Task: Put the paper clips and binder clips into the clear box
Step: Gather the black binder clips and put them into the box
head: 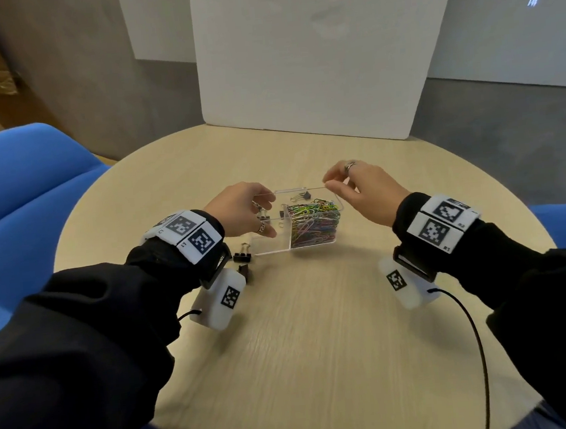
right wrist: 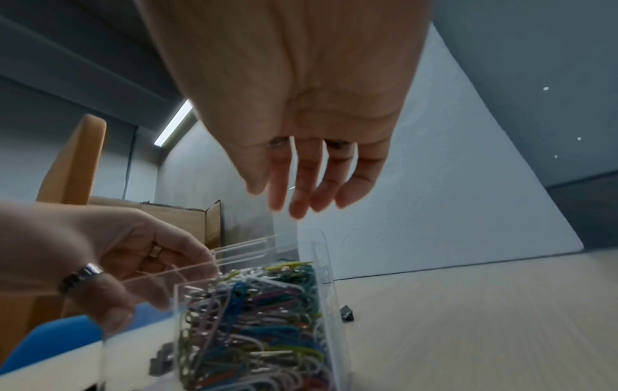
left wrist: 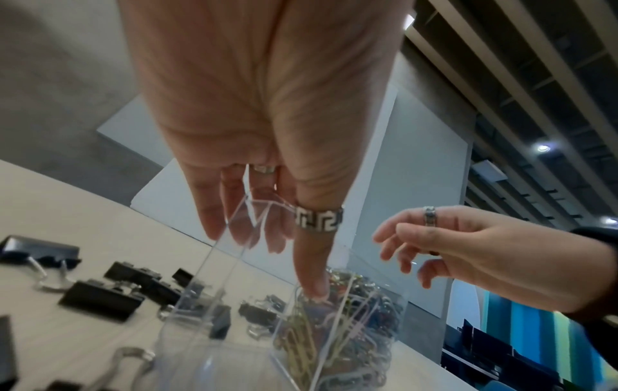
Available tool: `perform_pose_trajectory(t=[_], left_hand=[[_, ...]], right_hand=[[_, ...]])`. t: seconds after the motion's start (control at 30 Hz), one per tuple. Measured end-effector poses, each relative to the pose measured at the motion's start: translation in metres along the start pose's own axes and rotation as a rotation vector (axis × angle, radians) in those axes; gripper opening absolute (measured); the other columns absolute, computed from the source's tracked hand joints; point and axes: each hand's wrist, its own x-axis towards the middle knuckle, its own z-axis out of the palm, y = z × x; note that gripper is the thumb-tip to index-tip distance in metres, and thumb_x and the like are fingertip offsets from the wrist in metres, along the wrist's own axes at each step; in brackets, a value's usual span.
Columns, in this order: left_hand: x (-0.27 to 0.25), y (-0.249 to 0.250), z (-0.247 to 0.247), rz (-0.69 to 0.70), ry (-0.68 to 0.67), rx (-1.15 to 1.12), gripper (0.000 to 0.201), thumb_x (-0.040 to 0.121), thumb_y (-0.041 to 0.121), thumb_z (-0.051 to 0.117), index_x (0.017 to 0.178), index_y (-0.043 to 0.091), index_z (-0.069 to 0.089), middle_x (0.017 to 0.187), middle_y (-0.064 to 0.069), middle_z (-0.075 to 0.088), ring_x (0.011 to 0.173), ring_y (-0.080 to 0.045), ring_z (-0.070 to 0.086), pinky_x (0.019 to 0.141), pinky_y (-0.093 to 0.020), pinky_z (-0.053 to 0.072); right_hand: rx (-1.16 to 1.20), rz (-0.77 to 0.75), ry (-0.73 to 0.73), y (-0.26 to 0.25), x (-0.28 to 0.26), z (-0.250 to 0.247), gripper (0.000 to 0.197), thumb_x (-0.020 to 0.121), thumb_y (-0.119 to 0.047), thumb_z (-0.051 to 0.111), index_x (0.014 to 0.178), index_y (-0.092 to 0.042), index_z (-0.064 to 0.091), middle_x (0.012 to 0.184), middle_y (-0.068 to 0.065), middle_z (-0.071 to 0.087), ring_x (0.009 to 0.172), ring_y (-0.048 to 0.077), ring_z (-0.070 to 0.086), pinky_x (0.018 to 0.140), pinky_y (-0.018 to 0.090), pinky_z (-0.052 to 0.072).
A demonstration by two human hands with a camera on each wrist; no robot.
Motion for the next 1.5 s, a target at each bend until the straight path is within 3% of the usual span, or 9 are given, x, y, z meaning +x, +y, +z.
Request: perform_pose_trajectory(t=[0.13, 0.27, 0.47, 0.6, 0.73, 0.9, 1.2, 1.37, 1.5], left_hand=[[-0.003, 0.001, -0.003, -0.004, 0.058, -0.089, 0.060, 0.064, 0.021, 0.084, 0.118, 0.015, 0.059, 0.108, 0.002, 0.066, 0.087, -0.011, 0.059, 0.066, -0.015, 0.042], [-0.013, 0.005, -0.017, 0.011, 0.119, -0.109, 0.060, 0.065, 0.021, 0.083, 0.119, 0.014, 0.059, 0.107, 0.003, 0.065, 0.088, -0.011, 0.061, 0.063, -0.011, 0.043], [-0.040, -0.002, -0.056, -0.024, 0.314, -0.136, 0.059, 0.063, 0.021, 0.084, 0.117, 0.016, 0.061, 0.103, 0.004, 0.066, 0.086, -0.011, 0.061, 0.063, -0.012, 0.042], [-0.060, -0.018, -0.080, -0.099, 0.449, -0.161, 0.057, 0.063, 0.028, 0.084, 0.115, 0.017, 0.062, 0.100, 0.005, 0.066, 0.084, -0.011, 0.063, 0.071, -0.021, 0.045], [-0.073, -0.037, -0.095, -0.174, 0.528, -0.145, 0.060, 0.063, 0.032, 0.083, 0.117, 0.018, 0.062, 0.097, 0.007, 0.065, 0.094, -0.013, 0.062, 0.093, -0.034, 0.048], [-0.082, -0.056, -0.101, -0.197, 0.528, -0.128, 0.058, 0.064, 0.031, 0.083, 0.117, 0.018, 0.062, 0.098, 0.007, 0.065, 0.091, -0.012, 0.061, 0.089, -0.032, 0.047], [-0.088, -0.082, -0.097, -0.237, 0.514, -0.143, 0.058, 0.065, 0.030, 0.082, 0.118, 0.020, 0.060, 0.098, 0.008, 0.064, 0.089, -0.013, 0.061, 0.087, -0.034, 0.049], [-0.087, -0.093, -0.091, -0.290, 0.544, -0.129, 0.056, 0.064, 0.030, 0.083, 0.115, 0.020, 0.062, 0.096, 0.008, 0.064, 0.090, -0.014, 0.062, 0.094, -0.041, 0.048], [-0.084, -0.100, -0.085, -0.334, 0.568, -0.100, 0.054, 0.064, 0.032, 0.083, 0.113, 0.021, 0.063, 0.096, 0.009, 0.065, 0.092, -0.015, 0.063, 0.095, -0.042, 0.048]], right_hand=[[0.216, 0.068, 0.171, -0.001, -0.016, -0.001, 0.012, 0.096, -0.023, 0.045, 0.100, -0.015, 0.038, 0.106, 0.001, 0.041, 0.074, 0.007, 0.045, 0.070, 0.019, 0.035], [0.296, 0.049, 0.090, -0.011, -0.035, -0.001, 0.004, 0.095, -0.013, 0.037, 0.098, -0.015, 0.039, 0.098, 0.001, 0.042, 0.068, 0.006, 0.041, 0.062, 0.014, 0.035], [0.064, -0.070, -0.300, -0.047, -0.038, 0.013, 0.039, 0.099, -0.031, 0.033, 0.109, -0.011, 0.065, 0.112, 0.006, 0.062, 0.106, 0.019, 0.056, 0.094, 0.031, 0.043], [-0.210, -0.247, -0.655, -0.089, -0.018, 0.047, 0.050, 0.099, -0.034, 0.034, 0.146, -0.019, 0.027, 0.155, 0.003, 0.022, 0.141, 0.022, 0.025, 0.117, 0.035, 0.021], [-0.448, -0.413, -0.788, -0.125, -0.003, 0.086, 0.063, 0.098, -0.040, 0.034, 0.147, -0.037, -0.005, 0.157, -0.008, -0.014, 0.146, 0.028, -0.008, 0.118, 0.051, 0.011], [-0.586, -0.443, -0.918, -0.130, 0.005, 0.116, 0.064, 0.097, -0.048, 0.029, 0.147, -0.037, -0.010, 0.156, -0.012, -0.019, 0.145, 0.027, -0.016, 0.118, 0.052, 0.003], [-0.610, -0.329, -0.990, -0.074, -0.019, 0.074, 0.060, 0.100, -0.042, 0.024, 0.147, -0.035, -0.012, 0.156, -0.012, -0.018, 0.146, 0.024, -0.012, 0.120, 0.045, 0.009], [-0.512, -0.240, -0.787, -0.100, 0.014, 0.062, 0.057, 0.100, -0.038, 0.028, 0.150, -0.018, 0.009, 0.159, 0.001, 0.005, 0.146, 0.020, 0.008, 0.119, 0.037, 0.011], [-0.581, -0.224, -0.750, -0.118, 0.056, 0.084, 0.057, 0.101, -0.036, 0.024, 0.150, -0.014, 0.005, 0.159, 0.001, 0.000, 0.146, 0.023, 0.010, 0.118, 0.039, 0.015]])
